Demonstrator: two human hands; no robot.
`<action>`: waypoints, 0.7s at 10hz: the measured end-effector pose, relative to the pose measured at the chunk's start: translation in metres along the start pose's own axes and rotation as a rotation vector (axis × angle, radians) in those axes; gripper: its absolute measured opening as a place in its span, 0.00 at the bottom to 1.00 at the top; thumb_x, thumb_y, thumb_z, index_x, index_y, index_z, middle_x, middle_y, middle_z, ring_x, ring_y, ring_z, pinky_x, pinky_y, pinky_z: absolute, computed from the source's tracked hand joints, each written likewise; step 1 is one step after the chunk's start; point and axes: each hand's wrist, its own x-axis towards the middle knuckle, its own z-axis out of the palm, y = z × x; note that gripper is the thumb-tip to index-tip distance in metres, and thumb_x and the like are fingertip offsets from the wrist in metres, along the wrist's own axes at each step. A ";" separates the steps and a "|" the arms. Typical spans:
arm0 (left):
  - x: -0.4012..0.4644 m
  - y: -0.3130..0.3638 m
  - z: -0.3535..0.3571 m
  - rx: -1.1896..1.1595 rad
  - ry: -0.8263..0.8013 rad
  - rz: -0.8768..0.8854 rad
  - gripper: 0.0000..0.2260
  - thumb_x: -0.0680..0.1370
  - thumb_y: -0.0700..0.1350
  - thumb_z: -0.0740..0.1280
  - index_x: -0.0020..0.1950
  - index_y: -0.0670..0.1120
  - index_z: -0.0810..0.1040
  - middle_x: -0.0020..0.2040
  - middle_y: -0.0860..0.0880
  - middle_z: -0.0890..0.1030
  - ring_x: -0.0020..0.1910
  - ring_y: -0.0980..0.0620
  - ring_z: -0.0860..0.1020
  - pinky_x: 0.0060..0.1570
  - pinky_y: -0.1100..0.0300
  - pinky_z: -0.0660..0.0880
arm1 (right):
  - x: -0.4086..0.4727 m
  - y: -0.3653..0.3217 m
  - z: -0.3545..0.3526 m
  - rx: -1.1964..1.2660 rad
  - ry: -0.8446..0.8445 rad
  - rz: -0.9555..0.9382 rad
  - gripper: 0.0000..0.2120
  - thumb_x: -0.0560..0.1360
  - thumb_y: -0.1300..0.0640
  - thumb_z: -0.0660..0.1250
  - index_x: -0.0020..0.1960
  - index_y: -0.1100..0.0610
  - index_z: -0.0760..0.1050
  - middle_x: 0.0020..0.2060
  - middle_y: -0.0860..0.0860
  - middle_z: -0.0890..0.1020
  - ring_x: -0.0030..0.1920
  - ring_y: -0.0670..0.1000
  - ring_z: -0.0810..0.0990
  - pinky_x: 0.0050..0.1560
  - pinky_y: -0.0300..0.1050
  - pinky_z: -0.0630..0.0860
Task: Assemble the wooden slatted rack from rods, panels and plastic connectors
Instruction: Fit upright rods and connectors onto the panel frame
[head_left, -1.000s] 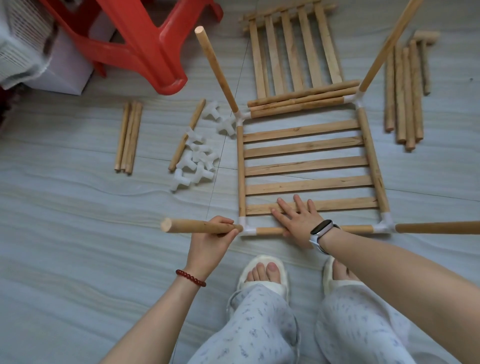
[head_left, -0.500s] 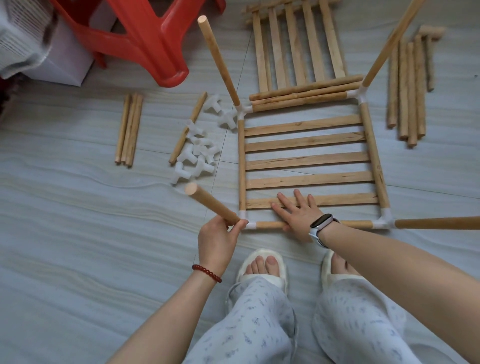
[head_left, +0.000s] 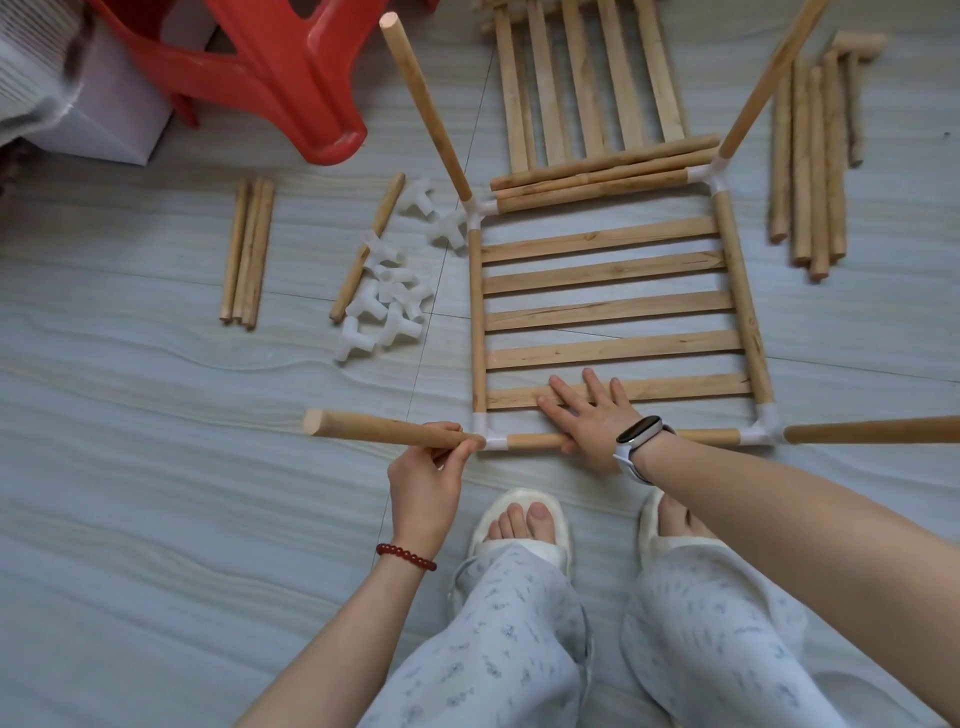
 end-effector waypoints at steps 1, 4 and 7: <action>0.000 -0.006 0.000 0.047 -0.030 0.031 0.06 0.73 0.41 0.72 0.45 0.50 0.77 0.39 0.60 0.78 0.41 0.64 0.77 0.43 0.71 0.72 | 0.001 0.000 0.000 0.004 0.004 -0.001 0.29 0.82 0.50 0.50 0.76 0.48 0.36 0.75 0.51 0.34 0.73 0.65 0.34 0.71 0.65 0.39; 0.014 -0.003 0.004 0.183 -0.073 0.102 0.08 0.72 0.41 0.73 0.49 0.40 0.81 0.43 0.47 0.83 0.44 0.53 0.79 0.45 0.70 0.70 | 0.002 0.001 0.000 0.024 0.007 -0.003 0.30 0.82 0.50 0.51 0.76 0.48 0.37 0.75 0.50 0.35 0.73 0.64 0.35 0.71 0.65 0.39; 0.003 -0.016 0.005 0.220 -0.122 0.152 0.06 0.74 0.39 0.70 0.50 0.39 0.80 0.42 0.50 0.81 0.44 0.48 0.80 0.43 0.72 0.71 | 0.003 0.005 0.001 0.033 0.034 -0.011 0.31 0.81 0.53 0.54 0.76 0.46 0.39 0.75 0.48 0.37 0.74 0.63 0.38 0.71 0.63 0.41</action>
